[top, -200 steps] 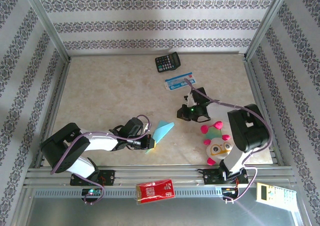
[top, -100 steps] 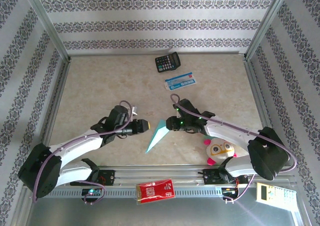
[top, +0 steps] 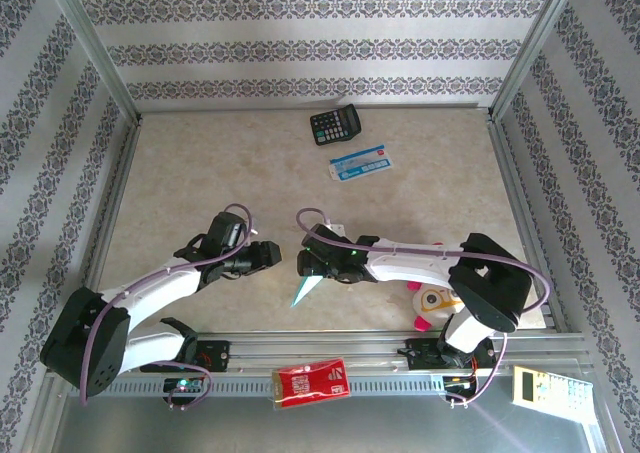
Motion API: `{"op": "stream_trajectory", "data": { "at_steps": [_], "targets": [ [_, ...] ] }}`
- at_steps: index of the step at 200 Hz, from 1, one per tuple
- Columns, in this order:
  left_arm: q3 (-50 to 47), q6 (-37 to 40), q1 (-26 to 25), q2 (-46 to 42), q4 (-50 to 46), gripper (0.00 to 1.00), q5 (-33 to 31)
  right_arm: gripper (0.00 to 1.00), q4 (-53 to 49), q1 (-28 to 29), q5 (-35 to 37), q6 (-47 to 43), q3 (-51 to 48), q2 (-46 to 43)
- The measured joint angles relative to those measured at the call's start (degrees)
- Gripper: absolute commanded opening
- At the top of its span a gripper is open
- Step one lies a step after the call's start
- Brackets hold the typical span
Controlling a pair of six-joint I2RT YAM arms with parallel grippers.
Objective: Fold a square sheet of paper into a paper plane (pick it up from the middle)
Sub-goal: Turn over the paper plane at the center of the table.
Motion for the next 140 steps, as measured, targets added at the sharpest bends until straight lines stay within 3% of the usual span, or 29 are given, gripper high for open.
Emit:
{"op": "stream_trajectory", "data": {
  "at_steps": [58, 140],
  "targets": [
    [-0.3, 0.9, 0.0, 0.0, 0.0, 0.48, 0.2, 0.63, -3.0, 0.0, 4.2, 4.6, -0.5, 0.0],
    [-0.3, 1.4, 0.0, 0.9, 0.0, 0.48, 1.0, 0.34, -2.3, 0.0, 5.0, 8.2, -8.0, -7.6]
  ]
}}
